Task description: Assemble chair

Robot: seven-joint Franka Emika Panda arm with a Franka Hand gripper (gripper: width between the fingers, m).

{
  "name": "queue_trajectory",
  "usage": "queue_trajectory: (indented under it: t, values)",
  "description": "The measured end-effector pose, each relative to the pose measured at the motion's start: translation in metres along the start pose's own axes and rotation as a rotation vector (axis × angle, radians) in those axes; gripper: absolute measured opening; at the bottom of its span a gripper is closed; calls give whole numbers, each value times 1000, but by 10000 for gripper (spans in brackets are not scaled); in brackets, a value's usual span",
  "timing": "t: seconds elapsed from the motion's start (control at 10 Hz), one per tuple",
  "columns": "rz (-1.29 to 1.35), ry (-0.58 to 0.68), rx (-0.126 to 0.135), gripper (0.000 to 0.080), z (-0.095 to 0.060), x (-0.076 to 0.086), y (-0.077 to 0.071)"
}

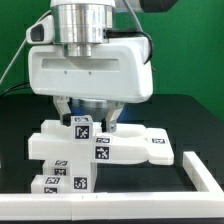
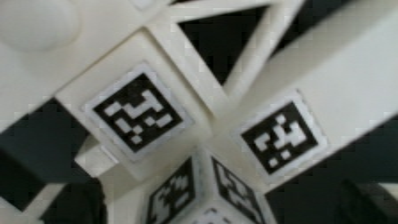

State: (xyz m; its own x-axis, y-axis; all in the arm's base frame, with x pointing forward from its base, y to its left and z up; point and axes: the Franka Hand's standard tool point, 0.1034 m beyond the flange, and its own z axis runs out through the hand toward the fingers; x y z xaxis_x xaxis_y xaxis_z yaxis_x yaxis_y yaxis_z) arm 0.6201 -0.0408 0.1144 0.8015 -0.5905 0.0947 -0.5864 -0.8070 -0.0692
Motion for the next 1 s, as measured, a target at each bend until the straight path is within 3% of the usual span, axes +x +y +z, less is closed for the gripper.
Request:
queue_trajectory:
  t: [0.3, 0.6, 0.7, 0.9, 1.0]
  values:
    - [-194, 4, -7, 649, 0, 2, 3]
    - [-669, -42, -49, 649, 5, 2, 5]
    - [-663, -39, -49, 649, 5, 3, 5]
    - [-631, -39, -50, 426, 5, 3, 6]
    - [-577, -37, -51, 426, 5, 3, 6]
